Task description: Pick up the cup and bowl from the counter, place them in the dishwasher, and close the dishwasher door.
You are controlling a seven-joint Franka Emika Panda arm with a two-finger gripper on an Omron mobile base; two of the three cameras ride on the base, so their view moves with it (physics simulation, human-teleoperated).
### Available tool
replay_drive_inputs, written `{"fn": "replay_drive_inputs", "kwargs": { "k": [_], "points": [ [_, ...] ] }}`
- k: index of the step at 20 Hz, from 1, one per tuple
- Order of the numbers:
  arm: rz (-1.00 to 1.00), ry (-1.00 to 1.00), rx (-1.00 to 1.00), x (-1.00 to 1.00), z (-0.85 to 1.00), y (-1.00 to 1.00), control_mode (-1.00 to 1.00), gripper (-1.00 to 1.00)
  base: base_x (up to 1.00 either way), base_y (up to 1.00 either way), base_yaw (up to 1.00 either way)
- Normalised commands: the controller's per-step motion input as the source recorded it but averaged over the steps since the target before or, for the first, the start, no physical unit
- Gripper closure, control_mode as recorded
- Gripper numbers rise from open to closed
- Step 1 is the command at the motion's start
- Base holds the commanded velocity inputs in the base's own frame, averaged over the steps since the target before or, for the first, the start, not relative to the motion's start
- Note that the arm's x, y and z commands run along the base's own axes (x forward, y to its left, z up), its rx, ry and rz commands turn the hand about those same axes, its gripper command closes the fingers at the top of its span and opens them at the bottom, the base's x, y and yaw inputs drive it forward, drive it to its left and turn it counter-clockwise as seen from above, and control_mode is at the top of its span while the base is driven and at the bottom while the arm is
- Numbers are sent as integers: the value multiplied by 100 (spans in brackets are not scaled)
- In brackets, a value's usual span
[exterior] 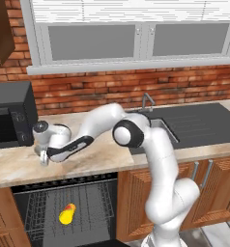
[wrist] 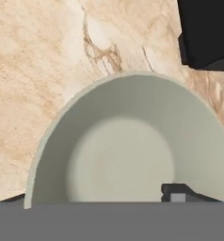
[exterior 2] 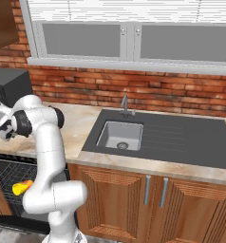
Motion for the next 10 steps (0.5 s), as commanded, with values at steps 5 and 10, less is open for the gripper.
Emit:
{"fn": "replay_drive_inputs", "kwargs": {
  "k": [5,10],
  "points": [
    [0,-1,-7,10,-3,12,-100,100,0,0,0],
    [1,-6,-3,-34,0,-11,-100,100,0,0,0]
  ]
}}
